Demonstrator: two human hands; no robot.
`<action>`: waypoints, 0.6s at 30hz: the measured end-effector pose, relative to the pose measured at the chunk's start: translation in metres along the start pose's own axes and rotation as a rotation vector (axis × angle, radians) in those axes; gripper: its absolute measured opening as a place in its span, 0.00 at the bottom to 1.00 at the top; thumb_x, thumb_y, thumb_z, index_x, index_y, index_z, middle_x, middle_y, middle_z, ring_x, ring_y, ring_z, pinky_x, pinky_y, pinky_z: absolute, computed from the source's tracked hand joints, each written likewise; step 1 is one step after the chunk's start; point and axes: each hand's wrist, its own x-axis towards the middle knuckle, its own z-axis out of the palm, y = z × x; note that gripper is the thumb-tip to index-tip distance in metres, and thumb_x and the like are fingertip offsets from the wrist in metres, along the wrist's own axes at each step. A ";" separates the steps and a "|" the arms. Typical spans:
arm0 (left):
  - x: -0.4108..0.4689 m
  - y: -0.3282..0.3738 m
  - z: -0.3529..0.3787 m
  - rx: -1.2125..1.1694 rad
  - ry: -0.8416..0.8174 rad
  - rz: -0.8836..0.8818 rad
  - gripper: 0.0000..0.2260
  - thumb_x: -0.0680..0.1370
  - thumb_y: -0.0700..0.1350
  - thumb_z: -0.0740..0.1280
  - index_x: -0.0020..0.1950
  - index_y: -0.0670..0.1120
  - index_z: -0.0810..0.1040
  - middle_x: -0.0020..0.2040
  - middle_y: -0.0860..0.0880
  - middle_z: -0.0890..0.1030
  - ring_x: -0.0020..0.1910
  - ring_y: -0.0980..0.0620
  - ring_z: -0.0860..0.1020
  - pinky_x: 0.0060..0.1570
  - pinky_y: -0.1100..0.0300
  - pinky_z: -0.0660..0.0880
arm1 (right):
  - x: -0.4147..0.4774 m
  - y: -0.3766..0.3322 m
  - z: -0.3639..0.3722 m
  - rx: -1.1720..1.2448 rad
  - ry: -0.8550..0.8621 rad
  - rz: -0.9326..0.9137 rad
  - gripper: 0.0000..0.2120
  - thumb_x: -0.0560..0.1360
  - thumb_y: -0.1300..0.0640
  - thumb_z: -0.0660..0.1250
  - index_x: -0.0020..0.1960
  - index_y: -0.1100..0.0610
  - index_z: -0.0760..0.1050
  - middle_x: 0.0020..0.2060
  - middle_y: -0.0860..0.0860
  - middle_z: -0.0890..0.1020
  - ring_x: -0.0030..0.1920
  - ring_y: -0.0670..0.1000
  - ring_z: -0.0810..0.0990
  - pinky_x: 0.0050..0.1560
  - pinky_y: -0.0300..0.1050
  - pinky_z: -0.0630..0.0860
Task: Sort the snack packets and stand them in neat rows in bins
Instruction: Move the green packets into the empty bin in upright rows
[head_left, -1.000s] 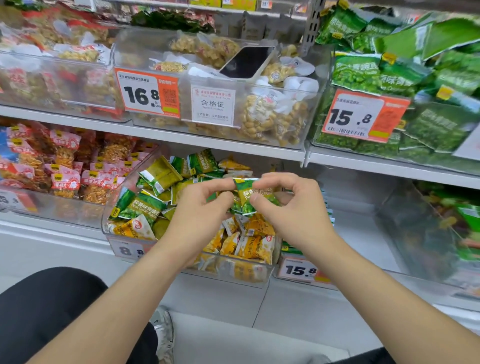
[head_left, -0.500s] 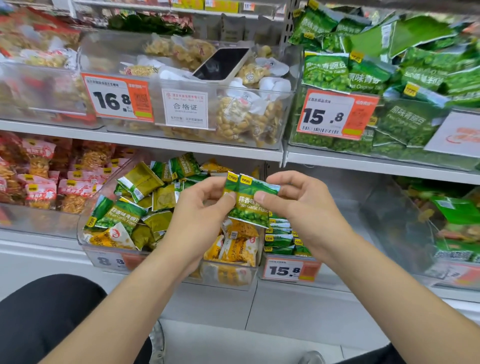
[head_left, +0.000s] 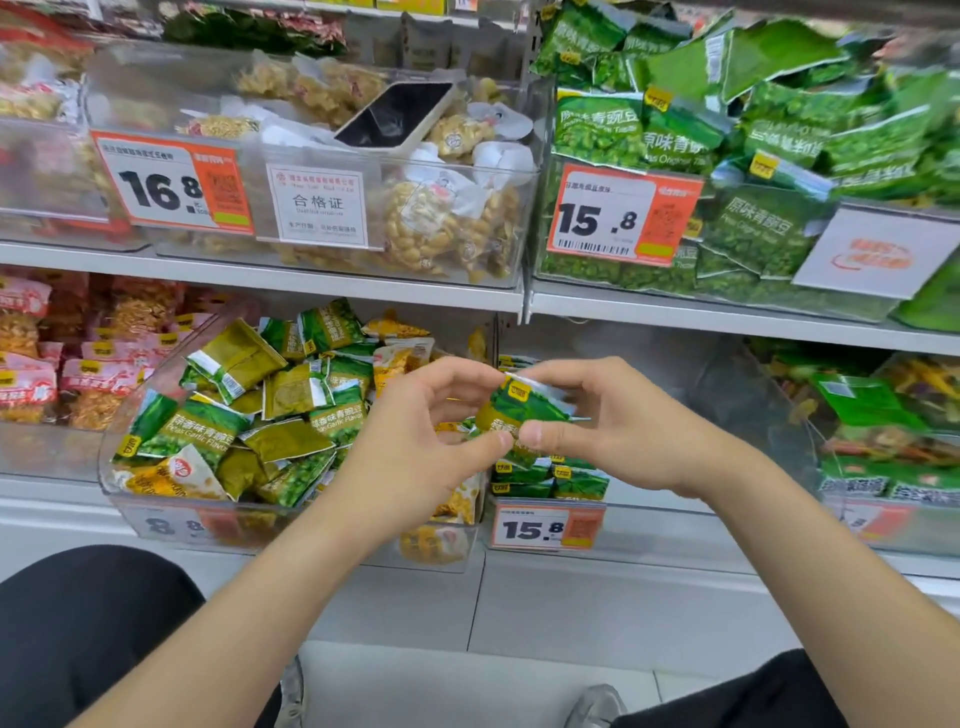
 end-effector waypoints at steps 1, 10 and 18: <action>0.000 -0.001 0.004 0.050 0.001 0.032 0.19 0.74 0.41 0.81 0.60 0.56 0.82 0.56 0.56 0.85 0.57 0.57 0.83 0.53 0.55 0.83 | -0.002 0.003 -0.003 -0.007 -0.028 0.006 0.14 0.79 0.59 0.75 0.64 0.53 0.82 0.57 0.49 0.87 0.59 0.54 0.85 0.60 0.58 0.82; 0.000 -0.024 0.025 0.865 -0.132 0.394 0.13 0.80 0.47 0.68 0.64 0.53 0.80 0.61 0.56 0.77 0.67 0.53 0.70 0.69 0.52 0.71 | -0.008 0.067 -0.037 -0.693 -0.033 0.336 0.17 0.75 0.43 0.77 0.60 0.41 0.76 0.60 0.45 0.82 0.66 0.51 0.77 0.65 0.52 0.76; 0.000 -0.029 0.030 0.983 -0.216 0.349 0.11 0.81 0.51 0.66 0.62 0.57 0.82 0.59 0.61 0.79 0.73 0.48 0.61 0.70 0.49 0.70 | -0.008 0.072 -0.040 -0.494 -0.194 0.414 0.09 0.75 0.49 0.79 0.48 0.43 0.79 0.50 0.51 0.82 0.39 0.51 0.87 0.50 0.54 0.84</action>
